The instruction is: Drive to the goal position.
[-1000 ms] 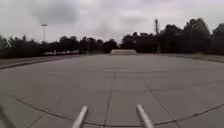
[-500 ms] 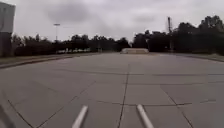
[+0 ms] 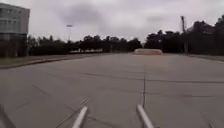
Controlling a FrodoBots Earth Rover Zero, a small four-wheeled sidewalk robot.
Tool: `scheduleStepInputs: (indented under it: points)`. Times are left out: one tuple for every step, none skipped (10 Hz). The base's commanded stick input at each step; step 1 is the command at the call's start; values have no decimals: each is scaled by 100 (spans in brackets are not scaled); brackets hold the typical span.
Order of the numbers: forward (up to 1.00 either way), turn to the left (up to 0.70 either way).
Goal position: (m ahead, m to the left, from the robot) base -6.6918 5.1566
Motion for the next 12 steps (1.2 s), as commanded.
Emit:
scheduleStepInputs:
  points:
    - [100, 27]
    - [100, 27]
    - [100, 27]
    - [100, 27]
    - [100, 27]
    - [100, 27]
    - [100, 27]
    - [100, 27]
    - [100, 27]
    - [100, 27]
    - [100, 27]
    - [100, 27]
